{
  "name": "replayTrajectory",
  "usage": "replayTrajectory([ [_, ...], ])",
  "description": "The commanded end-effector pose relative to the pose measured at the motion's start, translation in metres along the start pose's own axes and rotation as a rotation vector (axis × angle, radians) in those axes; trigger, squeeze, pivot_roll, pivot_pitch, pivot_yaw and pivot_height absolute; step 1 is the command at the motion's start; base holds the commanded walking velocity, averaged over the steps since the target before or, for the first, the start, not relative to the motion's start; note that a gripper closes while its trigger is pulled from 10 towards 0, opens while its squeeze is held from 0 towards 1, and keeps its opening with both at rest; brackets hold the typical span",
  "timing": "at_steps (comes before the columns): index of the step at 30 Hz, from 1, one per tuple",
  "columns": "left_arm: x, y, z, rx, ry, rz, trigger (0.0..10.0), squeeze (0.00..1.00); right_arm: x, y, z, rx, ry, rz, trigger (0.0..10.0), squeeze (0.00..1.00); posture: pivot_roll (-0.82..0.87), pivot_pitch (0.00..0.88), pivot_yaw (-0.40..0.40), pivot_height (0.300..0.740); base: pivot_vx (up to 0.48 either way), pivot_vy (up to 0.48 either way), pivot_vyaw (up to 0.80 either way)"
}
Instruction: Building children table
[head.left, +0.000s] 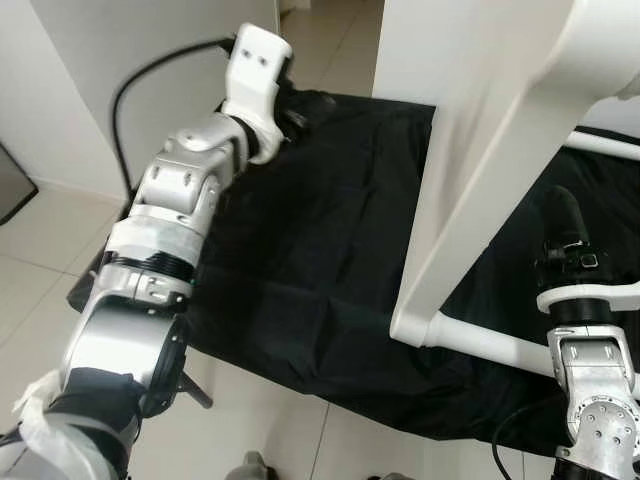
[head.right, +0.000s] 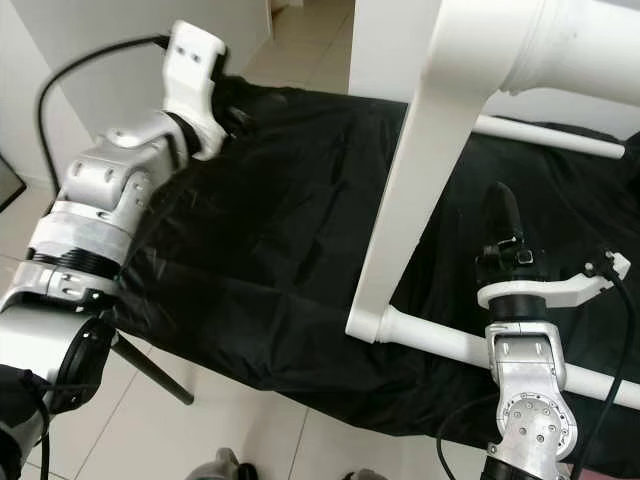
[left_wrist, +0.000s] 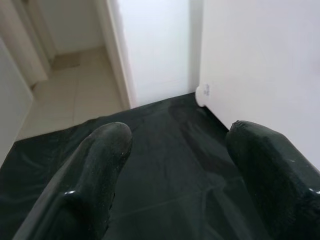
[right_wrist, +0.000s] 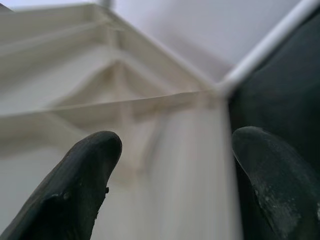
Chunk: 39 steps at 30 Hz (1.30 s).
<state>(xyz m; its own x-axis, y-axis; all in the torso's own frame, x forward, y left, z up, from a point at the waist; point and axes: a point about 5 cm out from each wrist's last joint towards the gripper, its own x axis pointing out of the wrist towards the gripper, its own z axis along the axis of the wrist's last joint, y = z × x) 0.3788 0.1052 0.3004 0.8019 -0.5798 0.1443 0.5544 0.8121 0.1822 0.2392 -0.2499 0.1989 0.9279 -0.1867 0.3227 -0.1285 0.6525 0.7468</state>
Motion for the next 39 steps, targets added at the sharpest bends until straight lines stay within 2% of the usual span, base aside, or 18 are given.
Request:
replayTrajectory([
  [1,-0.009,0.006,-0.006,0.014,0.003,0.019,10.0,0.00,0.000,-0.007,0.001,-0.064,-0.010,-0.058,10.0,0.00,-0.06,0.038,0.028,0.740,0.000,0.000,0.00],
  [3,-0.014,0.009,-0.008,0.016,0.004,0.029,10.0,0.00,0.000,-0.009,0.000,-0.080,-0.008,-0.079,10.0,0.00,-0.06,0.033,0.027,0.740,0.000,0.000,0.00],
  [4,-0.025,0.015,-0.018,-0.005,0.007,0.060,10.0,0.00,0.000,-0.015,-0.002,-0.125,-0.012,-0.124,10.0,0.00,-0.07,0.026,0.027,0.740,0.000,0.000,0.00],
  [7,-0.036,0.019,-0.030,-0.012,0.026,0.089,10.0,0.00,0.002,-0.017,-0.002,-0.187,-0.031,-0.158,10.0,0.00,-0.08,0.010,0.036,0.740,0.000,0.000,0.00],
  [9,-0.039,0.019,-0.033,-0.002,0.035,0.092,10.0,0.00,0.003,-0.017,-0.002,-0.202,-0.030,-0.162,10.0,0.00,-0.08,0.010,0.036,0.740,0.000,0.000,0.00],
  [10,-0.046,0.019,-0.046,-0.035,0.051,0.106,10.0,0.00,0.011,-0.015,-0.002,-0.277,-0.044,-0.178,10.0,0.00,-0.09,0.002,0.043,0.740,0.000,0.000,0.00],
  [12,-0.047,0.019,-0.049,-0.048,0.054,0.110,10.0,0.00,0.013,-0.014,-0.002,-0.295,-0.050,-0.182,10.0,0.00,-0.09,0.002,0.043,0.740,0.000,0.000,0.00],
  [14,-0.049,0.017,-0.052,-0.067,0.021,0.107,10.0,0.00,0.021,-0.013,-0.003,-0.433,-0.044,-0.194,10.0,0.00,-0.10,0.000,0.051,0.740,0.000,0.000,0.00],
  [15,-0.049,0.017,-0.052,-0.067,0.021,0.107,10.0,0.00,0.021,-0.013,-0.003,-0.433,-0.044,-0.194,10.0,0.00,-0.10,0.000,0.051,0.740,0.000,0.000,0.00],
  [16,-0.049,0.016,-0.053,-0.076,0.012,0.106,10.0,0.00,0.024,-0.013,-0.003,-0.482,-0.040,-0.194,10.0,0.00,-0.10,0.000,0.051,0.740,0.000,0.000,0.00],
  [20,-0.053,0.026,-0.067,-0.086,-0.002,0.167,10.0,0.00,0.037,-0.006,-0.011,-0.733,-0.041,-0.163,10.0,0.00,-0.10,0.000,0.063,0.740,0.000,0.000,0.00],
  [23,-0.053,0.026,-0.067,-0.086,-0.002,0.167,10.0,0.00,0.037,-0.006,-0.011,-0.733,-0.041,-0.163,10.0,0.00,-0.10,0.000,0.063,0.740,0.000,0.000,0.00],
  [24,-0.058,0.030,-0.075,-0.126,-0.001,0.225,10.0,0.00,0.037,-0.007,-0.013,-0.780,-0.050,-0.165,10.0,0.00,-0.11,0.013,0.070,0.740,0.000,0.000,0.00],
  [26,-0.061,0.030,-0.081,-0.159,-0.002,0.248,10.0,0.00,0.035,-0.007,-0.013,-0.813,-0.063,-0.167,10.0,0.00,-0.12,0.021,0.078,0.740,0.000,0.000,0.00],
  [28,-0.067,0.029,-0.089,-0.146,0.006,0.285,10.0,0.00,0.030,-0.009,-0.014,-0.892,-0.083,-0.171,10.0,0.00,-0.11,0.024,0.073,0.740,0.000,0.000,0.00],
  [31,-0.069,0.028,-0.090,-0.141,-0.001,0.299,10.0,0.00,0.028,-0.009,-0.013,-0.939,-0.098,-0.172,10.0,0.00,-0.10,0.025,0.060,0.740,0.000,0.000,0.00],
  [32,-0.071,0.027,-0.090,-0.139,-0.014,0.309,10.0,0.00,0.027,-0.009,-0.012,-0.994,-0.115,-0.171,10.0,0.00,-0.10,0.025,0.052,0.740,0.000,0.000,0.00],
  [39,-0.079,0.026,-0.095,-0.137,-0.020,0.334,10.0,0.00,0.020,-0.014,-0.014,-1.018,-0.112,-0.188,10.0,0.00,-0.09,0.018,0.039,0.740,0.000,0.000,0.00],
])
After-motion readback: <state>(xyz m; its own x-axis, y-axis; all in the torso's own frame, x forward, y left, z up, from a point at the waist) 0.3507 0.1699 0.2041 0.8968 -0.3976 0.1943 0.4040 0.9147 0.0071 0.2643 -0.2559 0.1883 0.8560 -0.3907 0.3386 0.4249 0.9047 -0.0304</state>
